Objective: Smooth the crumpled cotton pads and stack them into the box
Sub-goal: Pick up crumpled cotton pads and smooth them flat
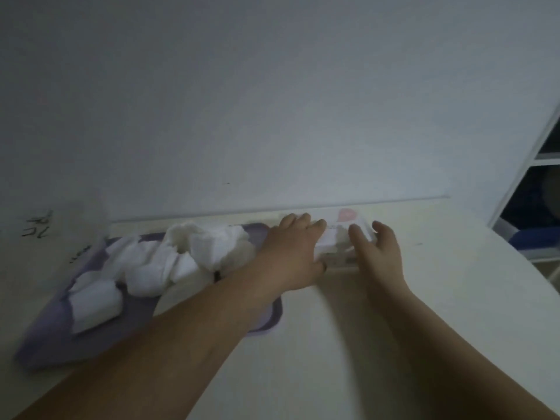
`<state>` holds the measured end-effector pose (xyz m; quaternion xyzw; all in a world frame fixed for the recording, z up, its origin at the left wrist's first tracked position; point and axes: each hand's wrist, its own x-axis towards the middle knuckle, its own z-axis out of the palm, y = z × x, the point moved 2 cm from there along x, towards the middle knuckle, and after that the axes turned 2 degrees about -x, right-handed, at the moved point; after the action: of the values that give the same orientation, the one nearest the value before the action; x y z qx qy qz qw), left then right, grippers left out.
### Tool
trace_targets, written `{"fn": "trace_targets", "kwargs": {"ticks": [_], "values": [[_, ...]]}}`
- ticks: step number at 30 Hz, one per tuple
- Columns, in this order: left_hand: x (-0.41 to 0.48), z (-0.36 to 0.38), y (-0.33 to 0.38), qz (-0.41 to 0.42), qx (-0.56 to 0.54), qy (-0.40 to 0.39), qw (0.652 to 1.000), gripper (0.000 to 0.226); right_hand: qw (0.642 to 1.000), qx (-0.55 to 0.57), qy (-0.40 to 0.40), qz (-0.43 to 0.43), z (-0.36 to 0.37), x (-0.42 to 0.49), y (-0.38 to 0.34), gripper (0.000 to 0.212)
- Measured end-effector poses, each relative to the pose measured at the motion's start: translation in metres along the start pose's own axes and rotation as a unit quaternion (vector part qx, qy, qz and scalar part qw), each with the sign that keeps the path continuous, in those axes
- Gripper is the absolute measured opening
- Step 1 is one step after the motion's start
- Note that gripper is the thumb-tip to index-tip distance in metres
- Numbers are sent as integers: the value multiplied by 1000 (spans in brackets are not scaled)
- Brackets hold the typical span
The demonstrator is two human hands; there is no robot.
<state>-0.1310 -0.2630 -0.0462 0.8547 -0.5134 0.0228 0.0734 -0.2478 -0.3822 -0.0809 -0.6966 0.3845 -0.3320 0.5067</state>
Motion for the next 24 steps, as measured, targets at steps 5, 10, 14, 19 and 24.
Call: {"fn": "trace_targets", "kwargs": {"ticks": [5,10,14,19,24], "values": [[12,5,3,-9,72,46,996,70,1000,26,-14,0,-2,-5,9,66],[12,6,1,-2,65,53,996,66,998,53,-33,9,-5,-3,10,84],[11,-9,0,-7,48,51,998,68,998,41,-39,4,-3,-1,13,82],[24,-48,-18,-61,-76,97,990,53,999,-16,-11,-47,4,-1,16,61],[42,-56,-71,-191,-263,158,932,54,990,-50,32,-128,6,-4,19,54]]}}
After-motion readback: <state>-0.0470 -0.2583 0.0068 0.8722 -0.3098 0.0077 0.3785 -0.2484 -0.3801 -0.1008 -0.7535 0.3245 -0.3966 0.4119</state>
